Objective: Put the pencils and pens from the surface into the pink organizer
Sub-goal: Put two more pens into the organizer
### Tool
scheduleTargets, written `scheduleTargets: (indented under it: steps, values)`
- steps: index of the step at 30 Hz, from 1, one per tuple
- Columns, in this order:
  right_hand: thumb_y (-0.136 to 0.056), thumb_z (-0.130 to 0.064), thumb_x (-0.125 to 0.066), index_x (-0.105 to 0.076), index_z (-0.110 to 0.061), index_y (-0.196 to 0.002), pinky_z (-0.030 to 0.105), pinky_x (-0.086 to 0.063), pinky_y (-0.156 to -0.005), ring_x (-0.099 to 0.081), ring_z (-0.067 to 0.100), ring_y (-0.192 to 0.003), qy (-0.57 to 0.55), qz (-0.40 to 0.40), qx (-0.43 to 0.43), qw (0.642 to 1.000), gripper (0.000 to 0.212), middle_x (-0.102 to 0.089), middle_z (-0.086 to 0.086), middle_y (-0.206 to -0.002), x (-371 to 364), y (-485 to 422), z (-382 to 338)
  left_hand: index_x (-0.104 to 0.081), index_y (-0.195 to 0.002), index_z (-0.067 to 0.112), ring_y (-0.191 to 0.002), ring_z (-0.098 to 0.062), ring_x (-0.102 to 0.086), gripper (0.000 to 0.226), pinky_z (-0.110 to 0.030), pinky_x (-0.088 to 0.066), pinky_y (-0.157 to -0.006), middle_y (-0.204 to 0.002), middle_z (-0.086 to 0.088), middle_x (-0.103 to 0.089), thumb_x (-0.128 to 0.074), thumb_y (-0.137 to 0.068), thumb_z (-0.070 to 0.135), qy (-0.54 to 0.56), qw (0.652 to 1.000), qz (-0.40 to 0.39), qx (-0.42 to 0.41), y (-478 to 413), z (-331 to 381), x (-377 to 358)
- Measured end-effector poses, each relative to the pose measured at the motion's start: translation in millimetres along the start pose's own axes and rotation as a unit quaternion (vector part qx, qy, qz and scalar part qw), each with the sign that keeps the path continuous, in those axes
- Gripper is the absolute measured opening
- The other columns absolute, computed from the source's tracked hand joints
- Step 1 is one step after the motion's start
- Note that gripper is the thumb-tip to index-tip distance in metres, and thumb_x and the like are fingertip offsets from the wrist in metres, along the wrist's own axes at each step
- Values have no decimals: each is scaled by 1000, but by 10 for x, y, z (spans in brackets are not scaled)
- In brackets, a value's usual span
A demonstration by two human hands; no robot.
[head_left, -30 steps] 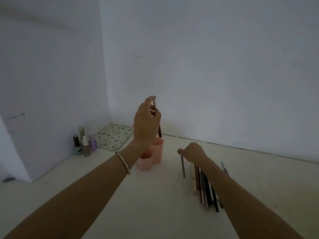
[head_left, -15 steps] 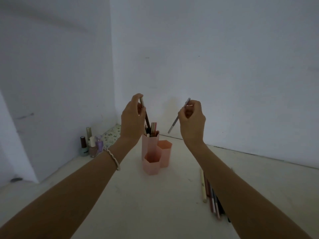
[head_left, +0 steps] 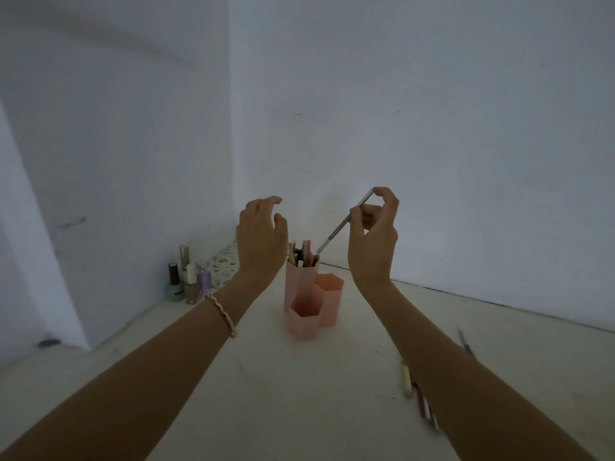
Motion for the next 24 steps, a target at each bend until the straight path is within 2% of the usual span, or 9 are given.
scheduleTargets:
  steps: [5,7,9,11,13,16,18,21,24]
  values:
    - [-98,-9,-48,-40,-27,-122,24,-56,-64,-64,14,-70,81,-132,-8,988,31,-65,1,-82,-193,177,147,-57,-121,17,-101,-15,-57,30,-29,-50,-86,-122,-4,-55,-44,-94,11,50,998,-13,-18,45,186,61]
    - [-95,-6,-50,-49,-21,-121,33,-57,-74,-62,15,-78,139,-187,-7,972,30,-65,2,-92,-195,240,195,-57,-118,16,-93,-12,-58,29,-23,-49,-79,-118,-3,-56,-46,-93,9,54,998,-22,-18,96,280,39]
    - [-91,-4,-50,-52,-18,-121,29,-55,-77,-59,11,-84,154,-172,-19,973,34,-62,-1,-98,-65,217,225,-57,-111,17,-85,-10,-57,25,-19,-46,-73,-110,-1,-57,-48,-90,8,59,997,-39,-16,185,392,-35]
    - [-87,-2,-49,-52,-18,-120,24,-50,-70,-58,7,-77,157,-134,-40,978,37,-60,-4,-93,170,107,241,-56,-103,19,-78,-8,-56,20,-19,-47,-68,-98,2,-58,-50,-87,9,60,995,-80,-13,315,524,-169]
    - [-87,-2,-49,-51,-18,-119,19,-46,-65,-57,4,-71,177,-115,-52,976,35,-60,-5,-86,443,-24,260,-56,-99,21,-73,-6,-55,16,-20,-47,-64,-93,4,-60,-51,-87,11,38,984,-172,-1,487,652,-379]
    - [-90,-4,-49,-53,-17,-115,14,-43,-54,-55,3,-60,208,-99,-65,971,28,-63,-3,-78,841,-139,312,-59,-103,22,-68,0,-50,16,-13,-31,-65,-96,6,-63,-55,-88,20,-44,929,-366,37,864,808,-783]
    - [-92,-4,-47,-55,-17,-110,24,-47,-53,-55,10,-56,209,-96,-91,969,24,-67,6,-77,1053,-145,367,-60,-107,13,-80,-9,-59,22,-19,-39,-74,-103,-1,-65,-59,-86,19,-67,886,-455,59,1147,885,-1029]
    - [-92,-4,-47,-57,-19,-103,28,-49,-53,-56,16,-55,214,-103,-111,965,21,-68,11,-77,1284,-109,461,-58,-106,5,-96,-27,-63,26,-29,-49,-74,-109,-12,-64,-58,-87,23,-76,862,-495,76,1487,980,-1249]
    - [-92,-5,-48,-57,-21,-99,24,-46,-50,-53,13,-52,224,-103,-117,962,20,-68,10,-76,1435,-73,543,-55,-106,6,-97,-28,-63,30,-33,-51,-78,-108,-13,-63,-53,-93,33,-80,862,-494,82,1659,1013,-1354]
Point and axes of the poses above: each hand's wrist, its own y-axis away from the middle knuckle, its own x-axis out of the back of the hand, z = x × y, the point moved 2 cm from there along -y, towards the middle knuckle
